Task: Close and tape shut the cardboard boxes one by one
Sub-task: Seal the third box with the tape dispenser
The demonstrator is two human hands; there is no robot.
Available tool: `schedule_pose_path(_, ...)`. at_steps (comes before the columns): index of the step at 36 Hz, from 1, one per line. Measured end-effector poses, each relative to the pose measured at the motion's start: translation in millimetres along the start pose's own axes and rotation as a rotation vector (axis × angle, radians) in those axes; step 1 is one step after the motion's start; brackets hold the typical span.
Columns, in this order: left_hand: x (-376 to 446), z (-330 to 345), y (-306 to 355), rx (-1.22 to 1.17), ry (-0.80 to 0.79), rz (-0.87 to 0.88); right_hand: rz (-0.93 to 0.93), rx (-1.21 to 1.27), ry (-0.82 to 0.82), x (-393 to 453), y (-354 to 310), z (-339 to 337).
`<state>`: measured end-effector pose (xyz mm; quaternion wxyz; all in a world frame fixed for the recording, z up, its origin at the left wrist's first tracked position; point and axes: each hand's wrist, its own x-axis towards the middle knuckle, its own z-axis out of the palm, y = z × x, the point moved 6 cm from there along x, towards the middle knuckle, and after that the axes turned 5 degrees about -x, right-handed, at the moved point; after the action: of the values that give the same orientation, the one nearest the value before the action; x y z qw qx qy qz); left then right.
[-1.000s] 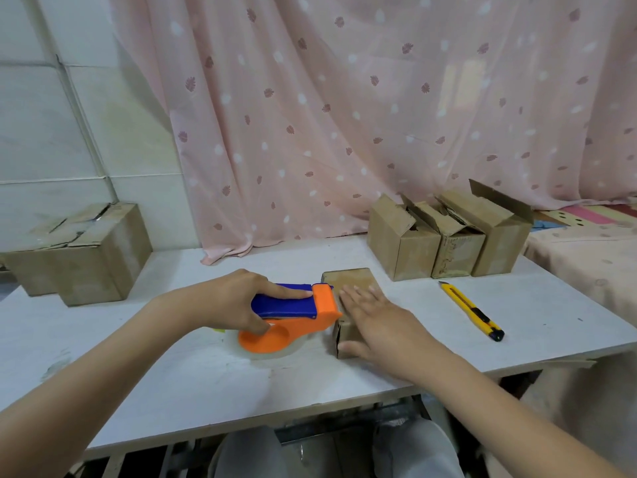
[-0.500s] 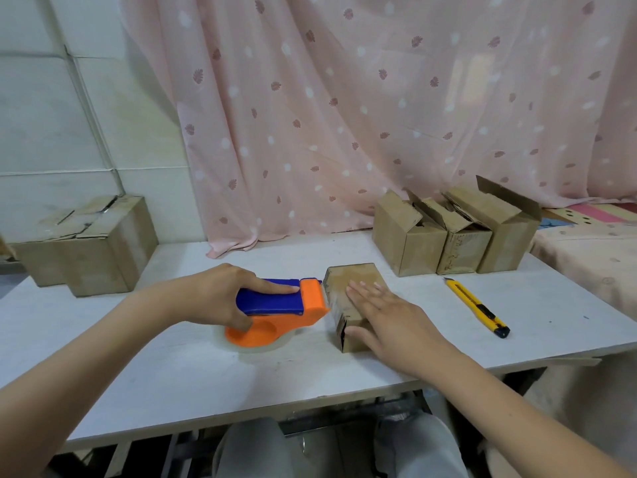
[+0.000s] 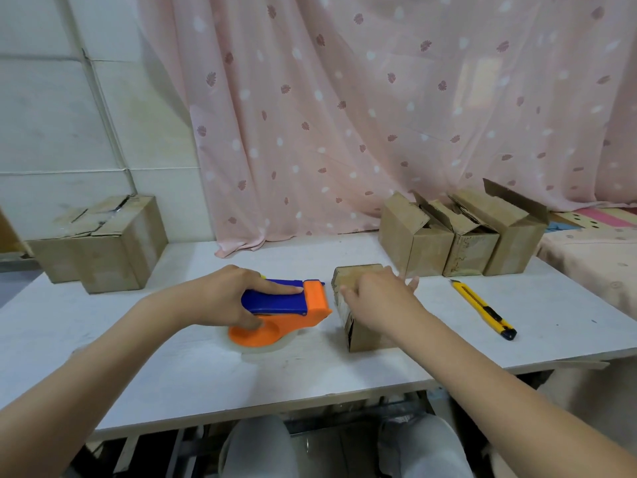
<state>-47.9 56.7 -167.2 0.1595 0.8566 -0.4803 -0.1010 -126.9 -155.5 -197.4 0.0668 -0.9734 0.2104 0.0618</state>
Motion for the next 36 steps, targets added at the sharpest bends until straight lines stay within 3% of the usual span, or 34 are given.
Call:
schedule_pose_path(5, 0, 0, 0, -0.007, -0.006, -0.003, 0.159, 0.027, -0.108, 32, -5, 1)
schedule_pose_path(10, 2, 2, -3, -0.012, 0.004, 0.002, 0.206, 0.048, -0.152, 37, -7, -1)
schedule_pose_path(17, 6, 4, -2, 0.023, -0.023, -0.007, 0.079, -0.01, -0.19, 11, -10, -32)
schedule_pose_path(36, -12, -1, -7, -0.031, -0.021, -0.014, 0.103, 0.804, -0.294, 7, 59, -20)
